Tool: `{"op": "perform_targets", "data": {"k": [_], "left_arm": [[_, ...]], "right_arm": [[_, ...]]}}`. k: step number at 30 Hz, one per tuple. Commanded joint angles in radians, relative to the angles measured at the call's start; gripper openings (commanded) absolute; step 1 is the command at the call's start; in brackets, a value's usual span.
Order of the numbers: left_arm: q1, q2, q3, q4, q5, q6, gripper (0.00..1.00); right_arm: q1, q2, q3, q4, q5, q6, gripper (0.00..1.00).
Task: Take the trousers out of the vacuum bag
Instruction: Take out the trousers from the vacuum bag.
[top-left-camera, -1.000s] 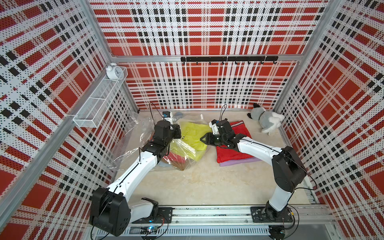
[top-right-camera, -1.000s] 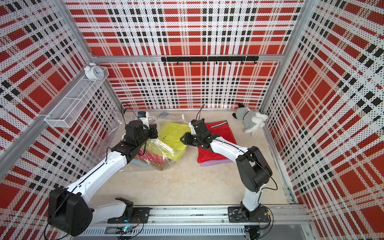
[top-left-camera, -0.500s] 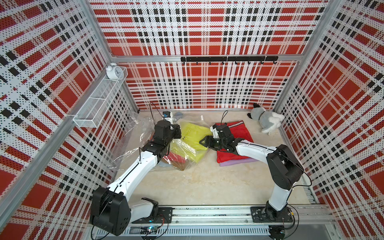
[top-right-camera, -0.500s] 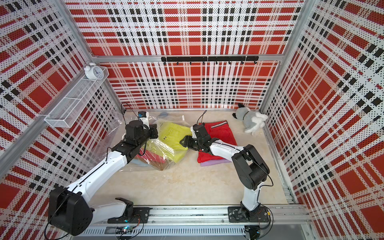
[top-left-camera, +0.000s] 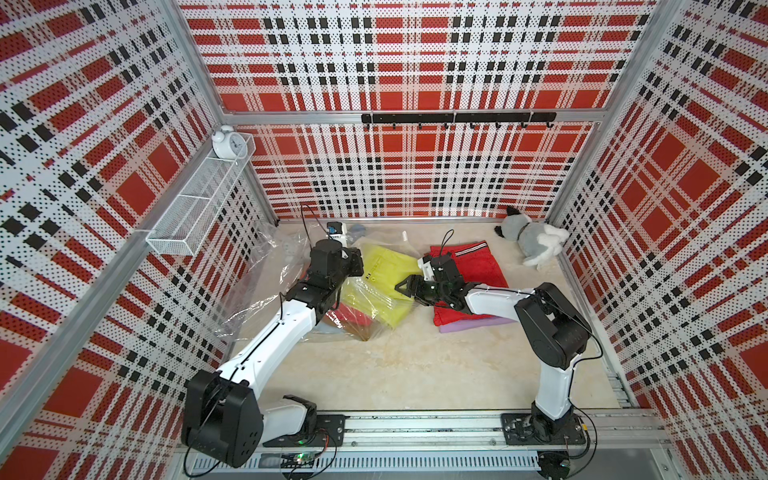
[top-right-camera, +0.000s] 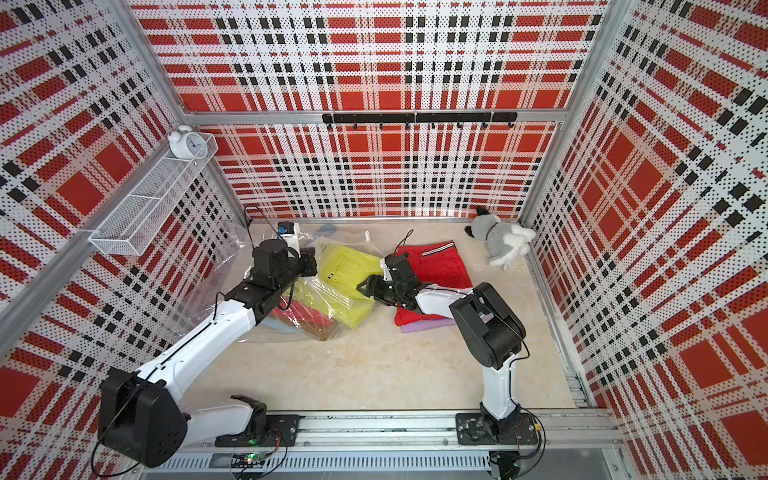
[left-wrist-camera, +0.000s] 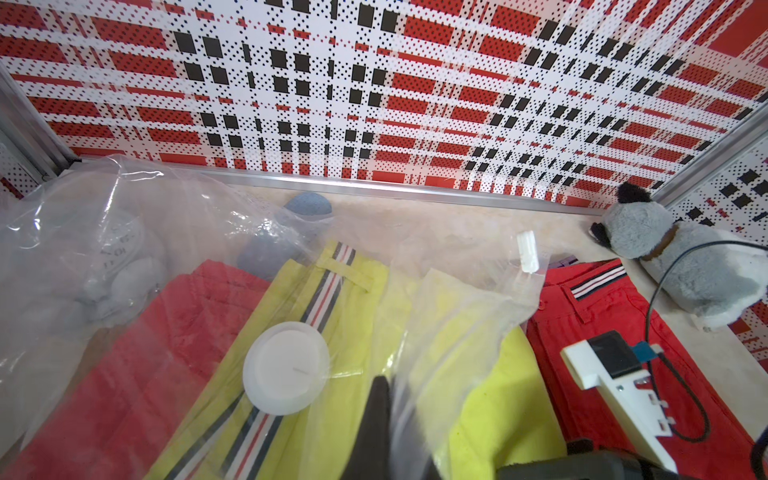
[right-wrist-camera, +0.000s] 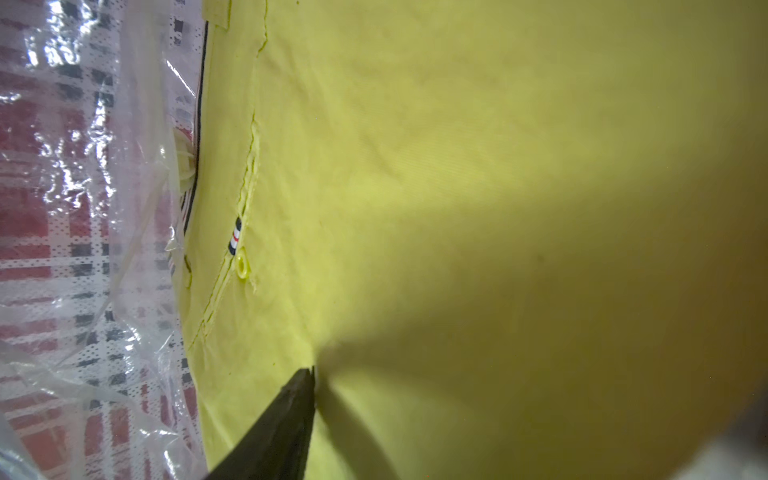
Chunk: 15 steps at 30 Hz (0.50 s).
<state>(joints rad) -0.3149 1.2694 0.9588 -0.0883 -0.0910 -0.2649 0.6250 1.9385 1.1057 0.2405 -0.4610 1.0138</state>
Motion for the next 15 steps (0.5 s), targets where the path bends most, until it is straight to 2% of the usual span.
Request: {"op": "perform_targets", "data": {"k": [1,10,12,15], "left_arm": [[0.004,0.006,0.042,0.000,-0.016,0.000,0.00],[0.002,0.012,0.043,-0.004,-0.020,-0.002,0.00],[0.000,0.013,0.043,-0.005,-0.018,-0.003,0.00],[-0.002,0.016,0.040,-0.004,-0.020,-0.003,0.00]], "right_arm": [[-0.007,0.043,-0.002,0.130,-0.045,0.048,0.62],[-0.007,0.090,-0.009,0.257,-0.084,0.091,0.59],[-0.007,0.093,-0.014,0.288,-0.096,0.096,0.53],[-0.007,0.096,-0.012,0.325,-0.113,0.105,0.35]]}}
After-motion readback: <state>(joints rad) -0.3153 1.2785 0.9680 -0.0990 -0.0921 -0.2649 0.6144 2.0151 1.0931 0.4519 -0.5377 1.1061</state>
